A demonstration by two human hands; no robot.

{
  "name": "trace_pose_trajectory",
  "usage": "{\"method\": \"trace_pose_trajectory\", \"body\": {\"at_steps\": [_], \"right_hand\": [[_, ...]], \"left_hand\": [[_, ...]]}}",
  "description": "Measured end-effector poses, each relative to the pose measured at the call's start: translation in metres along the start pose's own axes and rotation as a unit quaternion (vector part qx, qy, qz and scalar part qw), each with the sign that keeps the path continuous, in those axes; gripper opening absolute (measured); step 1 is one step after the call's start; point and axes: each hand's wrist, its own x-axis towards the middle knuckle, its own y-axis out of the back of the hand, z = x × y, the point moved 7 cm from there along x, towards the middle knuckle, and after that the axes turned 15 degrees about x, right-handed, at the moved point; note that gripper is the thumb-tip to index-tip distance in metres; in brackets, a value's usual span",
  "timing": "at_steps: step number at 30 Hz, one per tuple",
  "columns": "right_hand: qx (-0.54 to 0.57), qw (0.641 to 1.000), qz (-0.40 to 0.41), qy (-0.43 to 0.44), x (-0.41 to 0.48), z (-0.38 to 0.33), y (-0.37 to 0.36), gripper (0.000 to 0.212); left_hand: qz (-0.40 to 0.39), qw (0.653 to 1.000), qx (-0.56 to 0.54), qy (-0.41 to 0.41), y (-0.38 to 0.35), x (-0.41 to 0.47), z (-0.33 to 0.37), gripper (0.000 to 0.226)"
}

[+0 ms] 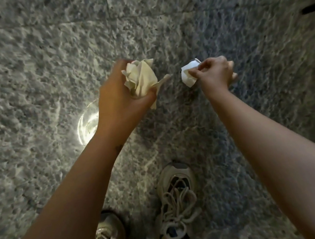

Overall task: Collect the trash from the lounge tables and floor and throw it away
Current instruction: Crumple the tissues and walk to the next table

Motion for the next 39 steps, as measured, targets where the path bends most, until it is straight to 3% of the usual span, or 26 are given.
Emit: {"method": "trace_pose_trajectory", "body": {"at_steps": [8,13,18,21,26,33,39], "right_hand": [[-0.001,1.000,-0.015,0.007,0.001,0.012,-0.012,0.020],[0.084,0.995,-0.033,0.033,-0.019,-0.003,0.001,0.025],[0.197,0.977,-0.007,0.087,-0.080,-0.064,0.068,0.032],[0.252,0.960,0.017,0.122,-0.117,-0.116,0.140,0.031],[0.320,0.934,0.040,0.157,-0.168,-0.210,0.279,0.010],[0.363,0.897,0.099,0.234,-0.215,-0.380,0.500,0.007],[0.355,0.878,0.126,0.297,-0.215,-0.488,0.628,0.006]], "left_hand": [[-0.012,1.000,0.003,-0.004,-0.015,0.006,-0.002,0.040],[-0.021,1.000,0.016,-0.008,-0.003,-0.001,0.008,0.037],[-0.023,0.999,0.033,-0.019,0.046,-0.024,0.061,0.036],[-0.014,0.999,0.043,-0.029,0.087,-0.037,0.121,0.037],[0.022,0.994,0.051,-0.091,0.178,-0.049,0.258,0.040],[0.050,0.973,0.033,-0.222,0.337,-0.055,0.507,0.041],[0.083,0.959,0.044,-0.266,0.428,-0.042,0.634,0.037]]}}
